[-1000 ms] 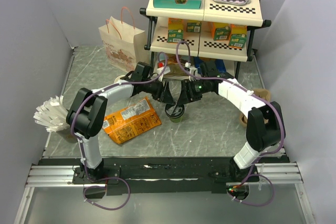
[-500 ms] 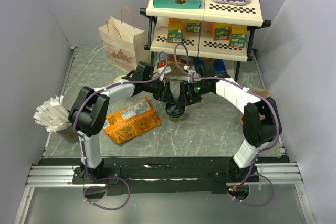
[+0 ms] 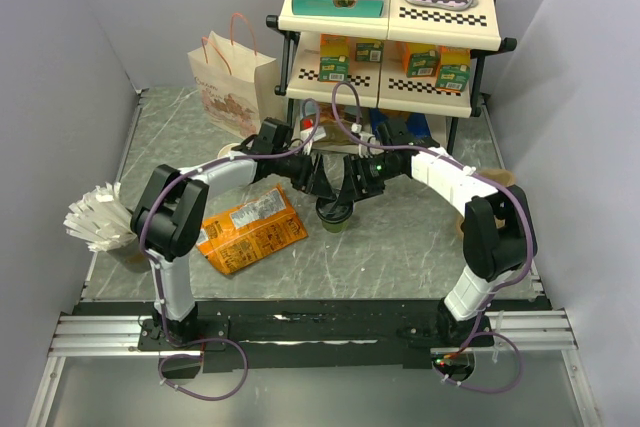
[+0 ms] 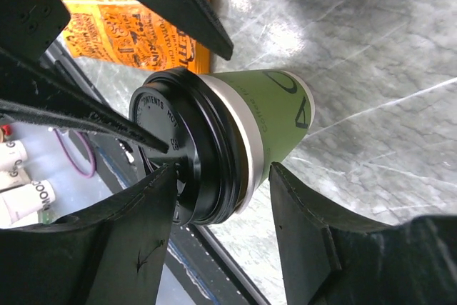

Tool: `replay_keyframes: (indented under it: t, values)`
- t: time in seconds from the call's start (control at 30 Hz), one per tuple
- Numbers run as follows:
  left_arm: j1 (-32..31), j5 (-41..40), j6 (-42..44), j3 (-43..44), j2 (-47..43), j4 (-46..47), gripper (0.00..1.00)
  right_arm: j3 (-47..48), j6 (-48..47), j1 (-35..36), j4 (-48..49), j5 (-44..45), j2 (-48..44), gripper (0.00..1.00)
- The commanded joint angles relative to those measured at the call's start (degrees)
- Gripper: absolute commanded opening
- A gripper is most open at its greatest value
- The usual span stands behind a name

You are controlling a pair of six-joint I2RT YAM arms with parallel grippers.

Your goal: Pack the takeout coffee

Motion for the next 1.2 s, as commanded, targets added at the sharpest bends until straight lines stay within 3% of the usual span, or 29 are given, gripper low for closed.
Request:
replay_keyframes:
  t: [0.0, 0.27, 0.63, 0.87, 1.17]
  values:
    - [1.0, 1.4, 2.4, 1.2, -4.7, -1.5, 0.69, 2.8, 0.5, -0.5, -1.8, 2.4, -0.9, 0.62]
    - [3.5, 4.4, 6.5, -4.3, -9.1, -6.9, 0.72, 1.8, 1.4, -0.8, -0.4, -0.7, -0.5, 0.62]
    - [3.5, 10.9, 11.3, -4.4, -6.7, -11.5, 0.73, 0.8, 3.4, -2.5, 1.4, -5.4, -0.2, 0.70]
    - [3.5, 7.7, 17.8, -4.2, -5.7, -14.3, 0.71, 0.2, 4.0, -2.8, 2.2, -7.4, 0.0, 0.70]
    - [2.7, 3.9, 14.9, -4.3, -3.6, -8.6, 0.66, 0.5, 4.5, -3.1, 2.4, -8.8, 1.0, 0.71]
